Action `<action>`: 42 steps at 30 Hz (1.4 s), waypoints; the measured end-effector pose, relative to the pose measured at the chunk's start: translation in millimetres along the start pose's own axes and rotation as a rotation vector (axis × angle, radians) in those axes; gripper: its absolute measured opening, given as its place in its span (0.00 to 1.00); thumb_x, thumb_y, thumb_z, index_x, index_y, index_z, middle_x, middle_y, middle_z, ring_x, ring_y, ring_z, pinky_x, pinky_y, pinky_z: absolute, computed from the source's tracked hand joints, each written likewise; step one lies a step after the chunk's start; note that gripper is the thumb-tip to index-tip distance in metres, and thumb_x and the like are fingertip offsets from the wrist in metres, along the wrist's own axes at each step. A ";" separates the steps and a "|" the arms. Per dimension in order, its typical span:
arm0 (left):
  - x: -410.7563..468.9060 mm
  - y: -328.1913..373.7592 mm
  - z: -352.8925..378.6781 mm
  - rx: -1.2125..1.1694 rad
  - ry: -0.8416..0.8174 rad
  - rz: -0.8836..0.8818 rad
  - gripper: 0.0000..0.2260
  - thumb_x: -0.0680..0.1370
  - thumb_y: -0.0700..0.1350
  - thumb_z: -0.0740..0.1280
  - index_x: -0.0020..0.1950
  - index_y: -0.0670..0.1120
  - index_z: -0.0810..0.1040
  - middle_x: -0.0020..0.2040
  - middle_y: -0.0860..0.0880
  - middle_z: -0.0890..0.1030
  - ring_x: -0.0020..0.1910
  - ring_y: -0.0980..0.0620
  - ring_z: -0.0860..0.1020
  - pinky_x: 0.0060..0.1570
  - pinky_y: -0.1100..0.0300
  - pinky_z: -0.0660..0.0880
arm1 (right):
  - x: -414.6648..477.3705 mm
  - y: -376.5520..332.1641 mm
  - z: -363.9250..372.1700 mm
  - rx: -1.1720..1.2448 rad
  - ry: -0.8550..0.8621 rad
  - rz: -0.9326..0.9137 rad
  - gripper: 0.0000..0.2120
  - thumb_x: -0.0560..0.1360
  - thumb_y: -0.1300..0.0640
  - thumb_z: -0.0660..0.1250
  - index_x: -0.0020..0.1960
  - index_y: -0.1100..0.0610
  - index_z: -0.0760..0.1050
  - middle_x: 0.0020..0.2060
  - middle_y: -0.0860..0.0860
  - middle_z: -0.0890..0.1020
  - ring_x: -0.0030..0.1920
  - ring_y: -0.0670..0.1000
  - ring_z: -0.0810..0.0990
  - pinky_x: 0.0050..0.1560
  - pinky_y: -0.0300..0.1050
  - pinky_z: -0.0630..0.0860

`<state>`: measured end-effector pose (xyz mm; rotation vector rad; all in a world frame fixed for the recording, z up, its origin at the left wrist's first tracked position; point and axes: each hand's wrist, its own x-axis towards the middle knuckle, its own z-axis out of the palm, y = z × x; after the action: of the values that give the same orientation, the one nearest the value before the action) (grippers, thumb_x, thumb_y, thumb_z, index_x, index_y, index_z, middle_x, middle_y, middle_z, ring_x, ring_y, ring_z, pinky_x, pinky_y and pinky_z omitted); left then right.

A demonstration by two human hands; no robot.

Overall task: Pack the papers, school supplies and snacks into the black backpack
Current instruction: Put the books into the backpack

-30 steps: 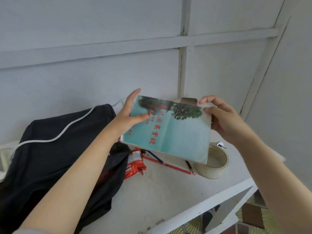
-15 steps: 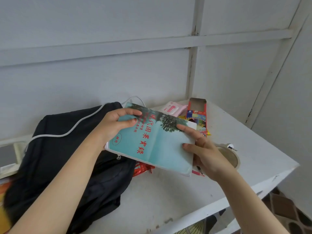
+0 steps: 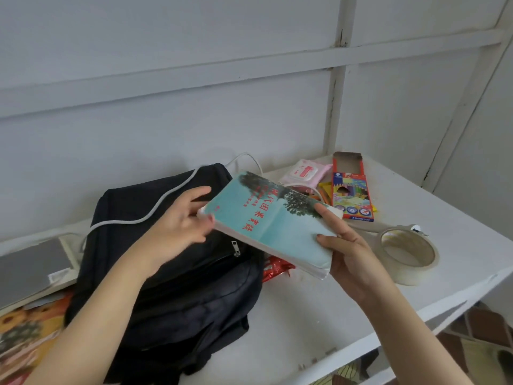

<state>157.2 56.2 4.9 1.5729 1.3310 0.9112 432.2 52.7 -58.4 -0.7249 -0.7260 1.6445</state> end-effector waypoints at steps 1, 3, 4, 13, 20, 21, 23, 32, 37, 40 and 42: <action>-9.9 -7.3 -4.5 0.073 -0.092 0.014 0.42 0.60 0.59 0.78 0.69 0.66 0.59 0.64 0.59 0.70 0.58 0.63 0.75 0.51 0.62 0.76 | -0.8 2.3 1.2 0.007 0.026 -0.005 0.26 0.72 0.73 0.59 0.64 0.53 0.74 0.59 0.50 0.80 0.55 0.53 0.81 0.44 0.42 0.81; -28.4 -22.0 -9.2 0.267 -0.298 -0.005 0.57 0.51 0.60 0.81 0.68 0.74 0.47 0.68 0.65 0.60 0.64 0.68 0.67 0.60 0.64 0.68 | -2.9 7.4 3.3 0.014 0.064 -0.013 0.26 0.73 0.72 0.58 0.65 0.52 0.74 0.59 0.50 0.80 0.54 0.54 0.81 0.42 0.42 0.81; -35.8 -28.6 -10.2 0.347 -0.369 -0.036 0.59 0.51 0.57 0.82 0.67 0.75 0.42 0.69 0.68 0.55 0.66 0.70 0.62 0.63 0.65 0.64 | -3.7 10.1 4.7 0.017 0.082 -0.017 0.26 0.73 0.72 0.58 0.65 0.52 0.74 0.59 0.50 0.80 0.54 0.54 0.82 0.41 0.42 0.81; -31.5 -42.3 -47.0 0.777 0.103 0.316 0.36 0.66 0.38 0.74 0.63 0.66 0.64 0.56 0.64 0.70 0.52 0.65 0.71 0.55 0.66 0.66 | -18.1 34.2 27.6 0.018 0.156 -0.055 0.25 0.73 0.72 0.57 0.64 0.51 0.74 0.57 0.50 0.81 0.53 0.55 0.82 0.43 0.44 0.82; -28.8 -62.1 -36.8 1.115 0.019 0.432 0.12 0.67 0.37 0.70 0.37 0.53 0.72 0.35 0.56 0.72 0.35 0.55 0.71 0.35 0.61 0.67 | -38.3 56.0 38.4 0.025 0.210 -0.070 0.28 0.66 0.66 0.62 0.64 0.50 0.74 0.57 0.50 0.82 0.51 0.54 0.82 0.49 0.46 0.79; -32.1 -66.9 -34.1 1.147 0.015 0.446 0.08 0.68 0.45 0.71 0.41 0.53 0.73 0.37 0.57 0.72 0.36 0.56 0.72 0.38 0.61 0.67 | -41.2 59.7 40.5 0.031 0.224 -0.079 0.28 0.66 0.66 0.62 0.64 0.50 0.74 0.56 0.50 0.82 0.49 0.54 0.82 0.49 0.46 0.80; -36.6 -72.1 -32.7 1.245 -0.017 0.343 0.18 0.68 0.62 0.68 0.52 0.54 0.70 0.46 0.57 0.72 0.45 0.56 0.74 0.48 0.59 0.67 | -47.6 67.6 44.4 0.040 0.244 -0.094 0.25 0.67 0.67 0.61 0.61 0.49 0.75 0.53 0.49 0.84 0.46 0.52 0.84 0.43 0.44 0.82; -13.9 -60.2 -89.2 0.823 -0.121 0.267 0.09 0.76 0.45 0.66 0.55 0.55 0.71 0.44 0.55 0.80 0.44 0.51 0.78 0.45 0.57 0.70 | -75.9 97.1 61.6 0.062 0.315 -0.159 0.25 0.68 0.67 0.61 0.62 0.51 0.75 0.55 0.50 0.83 0.45 0.52 0.84 0.38 0.41 0.81; 30.5 -64.2 -124.5 0.552 -0.156 0.208 0.18 0.79 0.40 0.61 0.52 0.65 0.63 0.51 0.46 0.80 0.44 0.48 0.79 0.55 0.50 0.72 | -82.9 102.1 73.0 0.044 0.313 -0.192 0.26 0.68 0.67 0.61 0.64 0.52 0.74 0.57 0.51 0.82 0.47 0.53 0.83 0.42 0.43 0.82; 39.6 -83.4 -115.7 0.729 -0.123 0.354 0.21 0.78 0.36 0.59 0.57 0.64 0.64 0.57 0.48 0.75 0.51 0.46 0.77 0.53 0.48 0.73 | -84.2 105.2 78.4 0.031 0.323 -0.197 0.27 0.68 0.67 0.61 0.65 0.51 0.73 0.57 0.51 0.82 0.48 0.53 0.83 0.43 0.43 0.82; 37.2 -95.2 -108.4 0.862 -0.011 0.530 0.22 0.76 0.33 0.61 0.59 0.59 0.72 0.61 0.52 0.73 0.51 0.49 0.77 0.47 0.51 0.75 | -84.6 108.0 80.7 0.024 0.335 -0.198 0.27 0.68 0.67 0.61 0.65 0.51 0.73 0.56 0.51 0.82 0.47 0.53 0.83 0.43 0.44 0.82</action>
<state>29.6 115.3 -44.3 2.6775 1.4060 0.6336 318.6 -55.2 -85.9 -0.8572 -0.5185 1.3086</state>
